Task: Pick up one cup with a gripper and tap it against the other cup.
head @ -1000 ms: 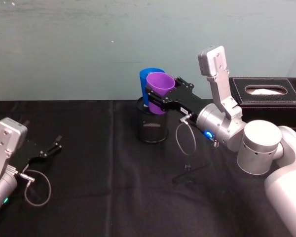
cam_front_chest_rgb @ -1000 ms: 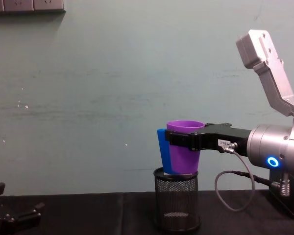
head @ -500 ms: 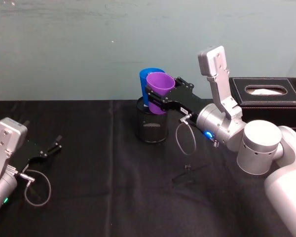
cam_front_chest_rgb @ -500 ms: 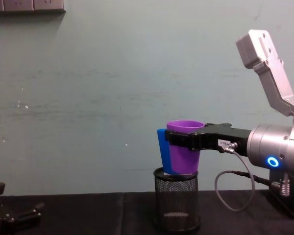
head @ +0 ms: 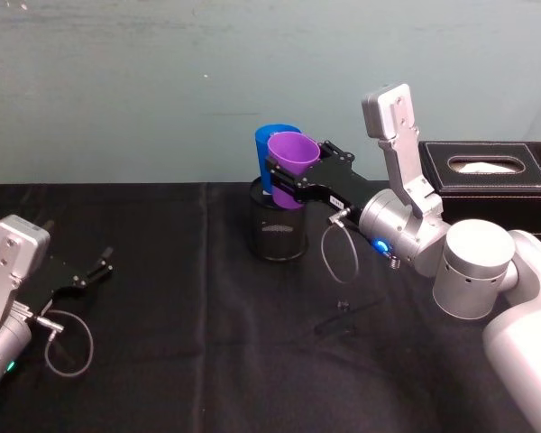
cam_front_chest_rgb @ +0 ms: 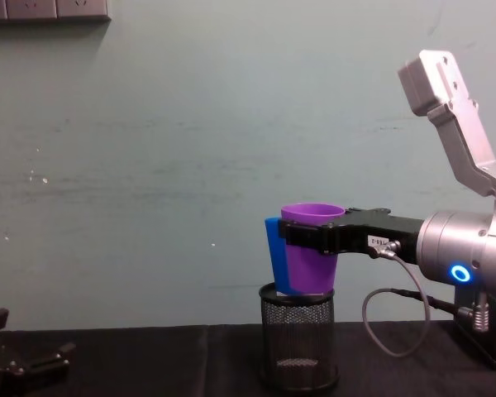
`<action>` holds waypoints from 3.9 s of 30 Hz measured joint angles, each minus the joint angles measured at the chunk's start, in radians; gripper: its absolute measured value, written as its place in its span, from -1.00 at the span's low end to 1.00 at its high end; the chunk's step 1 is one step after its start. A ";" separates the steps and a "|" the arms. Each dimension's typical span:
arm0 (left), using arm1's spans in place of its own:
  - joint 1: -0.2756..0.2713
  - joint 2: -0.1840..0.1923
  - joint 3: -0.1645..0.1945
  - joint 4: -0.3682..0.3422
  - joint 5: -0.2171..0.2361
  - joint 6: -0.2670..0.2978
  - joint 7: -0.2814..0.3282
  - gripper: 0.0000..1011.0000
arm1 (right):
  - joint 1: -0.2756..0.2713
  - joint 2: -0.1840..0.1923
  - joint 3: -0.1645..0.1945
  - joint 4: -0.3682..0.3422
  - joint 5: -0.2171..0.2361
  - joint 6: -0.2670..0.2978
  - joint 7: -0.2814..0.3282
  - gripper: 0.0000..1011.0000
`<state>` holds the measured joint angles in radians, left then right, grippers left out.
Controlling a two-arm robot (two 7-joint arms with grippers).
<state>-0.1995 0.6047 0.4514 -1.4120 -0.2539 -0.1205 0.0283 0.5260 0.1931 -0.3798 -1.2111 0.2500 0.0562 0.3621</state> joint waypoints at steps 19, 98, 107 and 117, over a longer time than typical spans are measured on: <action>0.000 0.000 0.000 0.000 0.000 0.000 0.000 0.98 | 0.000 0.000 0.000 0.000 0.000 0.000 0.000 0.44; 0.000 0.000 0.000 0.000 0.000 0.000 0.000 0.98 | 0.000 0.000 0.000 0.000 0.000 0.000 0.000 0.44; 0.000 0.000 0.000 0.000 0.000 0.000 0.000 0.98 | 0.000 0.000 0.000 0.000 0.000 0.000 0.000 0.44; 0.000 0.000 0.000 0.000 0.000 0.000 0.000 0.98 | 0.000 0.000 0.000 0.000 0.000 0.000 0.000 0.44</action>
<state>-0.1995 0.6047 0.4514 -1.4120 -0.2539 -0.1205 0.0283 0.5260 0.1931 -0.3798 -1.2111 0.2500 0.0563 0.3621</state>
